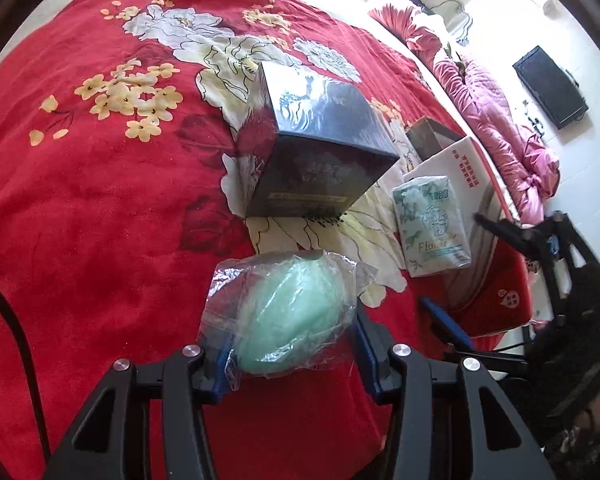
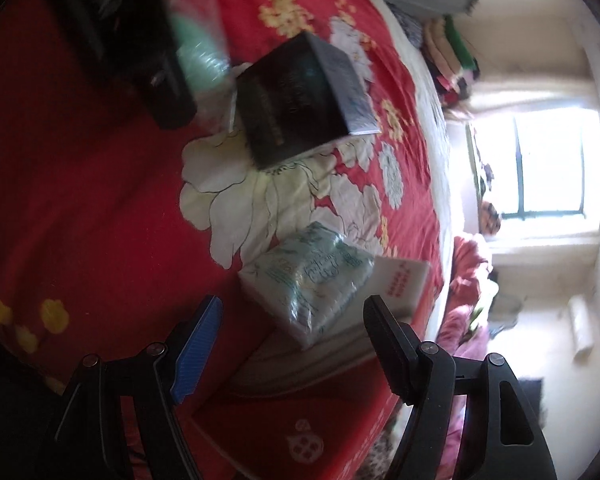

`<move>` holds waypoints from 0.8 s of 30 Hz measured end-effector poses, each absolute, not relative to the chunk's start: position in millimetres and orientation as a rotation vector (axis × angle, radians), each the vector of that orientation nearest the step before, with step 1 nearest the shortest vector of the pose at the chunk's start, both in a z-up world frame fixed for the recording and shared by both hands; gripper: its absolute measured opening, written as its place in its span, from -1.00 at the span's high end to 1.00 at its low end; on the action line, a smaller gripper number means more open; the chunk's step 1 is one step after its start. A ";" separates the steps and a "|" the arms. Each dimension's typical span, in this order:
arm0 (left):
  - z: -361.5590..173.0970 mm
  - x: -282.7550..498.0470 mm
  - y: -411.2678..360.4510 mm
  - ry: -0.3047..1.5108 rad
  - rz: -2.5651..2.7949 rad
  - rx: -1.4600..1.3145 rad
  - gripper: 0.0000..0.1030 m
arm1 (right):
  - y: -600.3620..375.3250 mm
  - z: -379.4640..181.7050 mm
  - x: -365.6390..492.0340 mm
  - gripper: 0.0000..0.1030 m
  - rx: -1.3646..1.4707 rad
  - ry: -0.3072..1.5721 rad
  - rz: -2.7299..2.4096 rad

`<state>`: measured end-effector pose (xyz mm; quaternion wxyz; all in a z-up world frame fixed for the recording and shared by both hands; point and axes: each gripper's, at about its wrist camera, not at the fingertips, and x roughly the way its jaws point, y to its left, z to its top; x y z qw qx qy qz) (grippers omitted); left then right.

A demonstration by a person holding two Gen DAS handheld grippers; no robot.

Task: Organize soft objects
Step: 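Grasp the bagged green sponge with the left gripper while the right grasps the tissue pack, then carry the green sponge with the left gripper while the right carries the tissue pack to the tray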

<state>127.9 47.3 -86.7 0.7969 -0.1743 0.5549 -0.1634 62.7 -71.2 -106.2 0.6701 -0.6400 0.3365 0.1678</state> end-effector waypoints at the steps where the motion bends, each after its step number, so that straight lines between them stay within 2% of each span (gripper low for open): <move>1: -86.0 127.8 48.9 1.192 -0.348 -0.376 0.03 | -70.2 -110.7 63.6 -0.44 -1.474 0.753 0.387; 8: -83.8 128.2 56.6 1.176 -0.347 -0.398 0.03 | -71.1 -131.6 82.5 -0.39 -1.589 0.723 0.415; 10: -85.1 127.8 56.5 1.180 -0.347 -0.395 0.03 | -72.2 -130.7 88.6 -0.01 -1.550 0.746 0.436; 12: -86.1 126.9 55.3 1.183 -0.352 -0.392 0.03 | -69.9 -130.2 90.4 0.23 -1.539 0.743 0.435; 14: -86.1 125.3 55.1 1.182 -0.351 -0.388 0.06 | -65.6 -128.8 94.3 0.33 -1.509 0.754 0.431; 16: -85.5 125.0 57.2 1.179 -0.350 -0.395 0.05 | -66.8 -121.6 96.7 0.39 -1.444 0.761 0.438; 24: -70.0 115.9 51.3 1.143 -0.336 -0.351 0.05 | -87.2 -40.9 101.0 0.50 -0.847 0.768 0.480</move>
